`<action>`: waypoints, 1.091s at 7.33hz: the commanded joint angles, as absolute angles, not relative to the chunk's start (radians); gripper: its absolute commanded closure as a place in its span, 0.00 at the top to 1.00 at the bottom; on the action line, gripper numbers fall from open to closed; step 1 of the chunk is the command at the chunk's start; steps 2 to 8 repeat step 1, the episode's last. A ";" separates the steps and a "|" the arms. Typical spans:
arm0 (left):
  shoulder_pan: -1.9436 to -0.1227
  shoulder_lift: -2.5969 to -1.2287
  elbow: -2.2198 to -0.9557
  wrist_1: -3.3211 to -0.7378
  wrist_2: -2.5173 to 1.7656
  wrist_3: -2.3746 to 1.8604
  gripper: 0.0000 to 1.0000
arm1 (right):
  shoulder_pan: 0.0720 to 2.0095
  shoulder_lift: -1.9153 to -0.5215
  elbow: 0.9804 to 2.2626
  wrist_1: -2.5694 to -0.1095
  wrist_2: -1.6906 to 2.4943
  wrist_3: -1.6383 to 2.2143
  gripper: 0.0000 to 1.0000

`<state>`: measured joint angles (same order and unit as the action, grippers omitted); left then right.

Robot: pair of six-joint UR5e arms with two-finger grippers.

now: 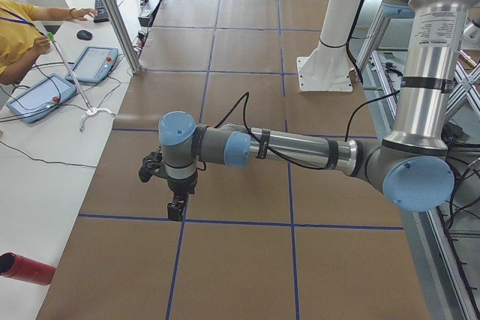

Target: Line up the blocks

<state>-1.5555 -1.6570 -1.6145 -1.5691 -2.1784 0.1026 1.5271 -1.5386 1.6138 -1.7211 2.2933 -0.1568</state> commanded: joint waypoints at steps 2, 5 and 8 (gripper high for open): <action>-1.555 -1.651 -1.617 -1.569 -2.180 0.103 1.00 | 1.526 -1.539 1.614 -1.721 2.293 -0.156 1.00; -1.555 -1.651 -1.617 -1.569 -2.180 0.103 1.00 | 1.526 -1.539 1.614 -1.721 2.293 -0.156 1.00; -1.555 -1.651 -1.617 -1.569 -2.180 0.103 1.00 | 1.526 -1.539 1.614 -1.721 2.293 -0.156 1.00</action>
